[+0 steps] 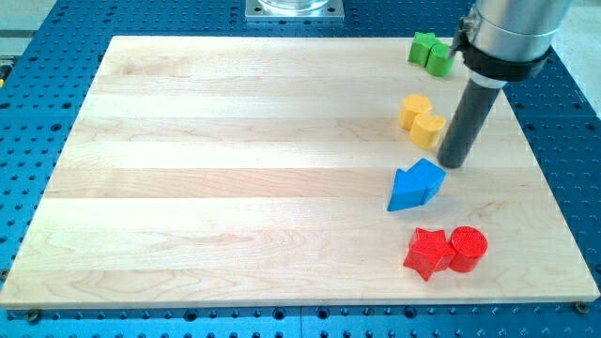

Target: Keep arm on center right of the board

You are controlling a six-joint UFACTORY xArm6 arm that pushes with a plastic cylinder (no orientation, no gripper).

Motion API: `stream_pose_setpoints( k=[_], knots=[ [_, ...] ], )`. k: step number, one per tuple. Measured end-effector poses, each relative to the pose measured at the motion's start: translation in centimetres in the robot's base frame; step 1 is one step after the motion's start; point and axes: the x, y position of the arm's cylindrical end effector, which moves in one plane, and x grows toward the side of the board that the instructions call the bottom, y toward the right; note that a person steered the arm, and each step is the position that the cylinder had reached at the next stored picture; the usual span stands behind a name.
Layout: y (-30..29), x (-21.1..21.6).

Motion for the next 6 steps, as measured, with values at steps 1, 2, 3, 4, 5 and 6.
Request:
stream_pose_setpoints(
  k=[1,2,3,4,5,6],
  knots=[
    [0.0,-0.3],
    [0.0,-3.2],
    [0.0,-4.6],
    [0.0,-4.6],
    [3.5,-3.6],
    [9.8,-2.7]
  ],
)
